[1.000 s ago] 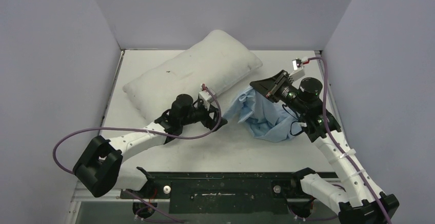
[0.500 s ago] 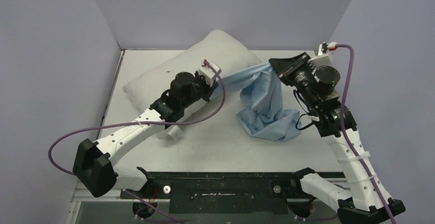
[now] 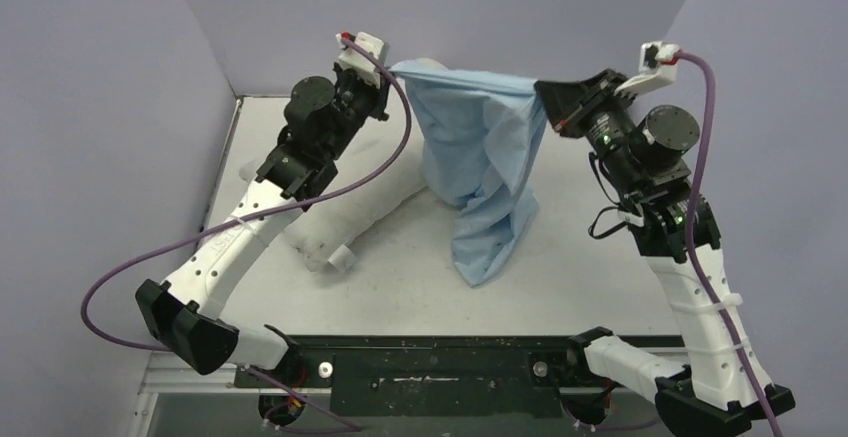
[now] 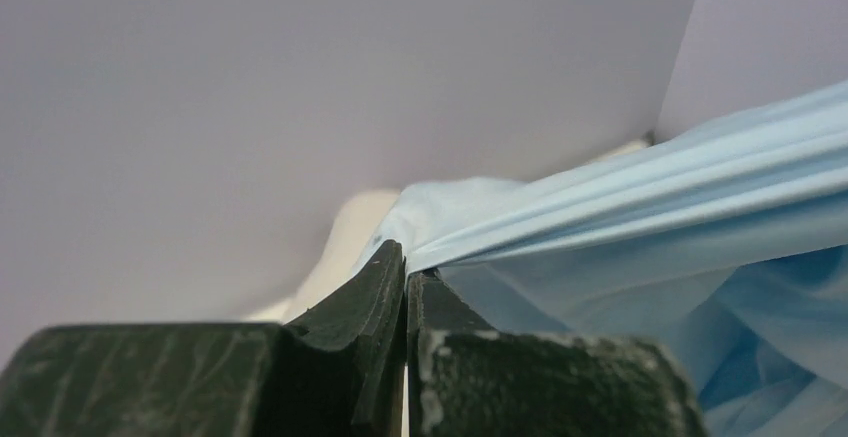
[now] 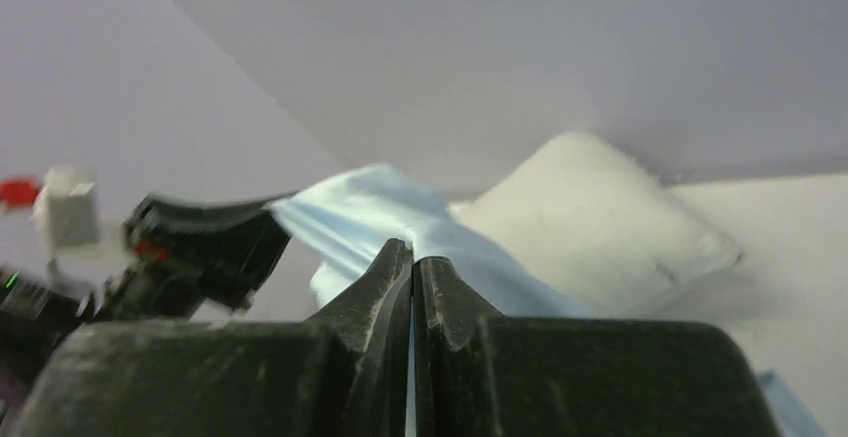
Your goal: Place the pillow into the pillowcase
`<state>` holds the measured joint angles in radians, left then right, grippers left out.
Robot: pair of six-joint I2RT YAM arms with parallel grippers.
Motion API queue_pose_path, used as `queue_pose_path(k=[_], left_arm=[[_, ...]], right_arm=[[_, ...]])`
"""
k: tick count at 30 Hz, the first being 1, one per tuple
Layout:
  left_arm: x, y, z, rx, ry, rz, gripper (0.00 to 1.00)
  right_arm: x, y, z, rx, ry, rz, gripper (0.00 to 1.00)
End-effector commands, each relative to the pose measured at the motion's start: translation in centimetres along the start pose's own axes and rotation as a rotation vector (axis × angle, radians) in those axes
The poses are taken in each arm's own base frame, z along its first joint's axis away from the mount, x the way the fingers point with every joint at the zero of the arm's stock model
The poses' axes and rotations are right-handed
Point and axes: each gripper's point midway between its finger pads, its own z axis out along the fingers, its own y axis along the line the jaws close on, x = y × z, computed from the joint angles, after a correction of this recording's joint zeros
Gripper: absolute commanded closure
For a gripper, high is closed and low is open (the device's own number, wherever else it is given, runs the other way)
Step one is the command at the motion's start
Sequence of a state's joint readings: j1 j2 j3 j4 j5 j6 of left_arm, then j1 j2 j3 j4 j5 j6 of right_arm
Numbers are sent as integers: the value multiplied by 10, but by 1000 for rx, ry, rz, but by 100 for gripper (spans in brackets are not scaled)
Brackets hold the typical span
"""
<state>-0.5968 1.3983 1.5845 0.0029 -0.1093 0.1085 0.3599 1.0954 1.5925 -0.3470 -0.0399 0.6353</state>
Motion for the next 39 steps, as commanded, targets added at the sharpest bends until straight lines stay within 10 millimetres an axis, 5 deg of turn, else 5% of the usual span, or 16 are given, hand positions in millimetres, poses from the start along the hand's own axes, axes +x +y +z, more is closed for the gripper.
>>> queue_pose_path(k=[1,3,6,8,11,16,23,31,39], left_arm=[[73,61,-27,-227,160,-52,100],[100,94,-46,-306,184,-250,100],[135,109,-69,-300,202,-412,100],[154,112,-81,-326,229,-419,100],[177,124,-96,-403,310,-390,100],[184,149,-106,-510,348,-349,100],[182,148,-98,-479,331,-364,100],[173,139,-92,-411,308,-375,100],[164,136,-88,-386,264,-392,100]], right_arm=[[68,24,-48,-256,256,65,100],[116,13,-60,-283,395,141,100],[161,-32,-68,-101,479,196,61],[169,-69,-71,100,463,190,37],[162,-109,-73,300,388,132,27],[172,-161,-78,511,322,65,25],[232,-195,-74,564,408,111,31],[301,-245,-56,580,534,91,14],[322,-269,-4,473,527,5,24]])
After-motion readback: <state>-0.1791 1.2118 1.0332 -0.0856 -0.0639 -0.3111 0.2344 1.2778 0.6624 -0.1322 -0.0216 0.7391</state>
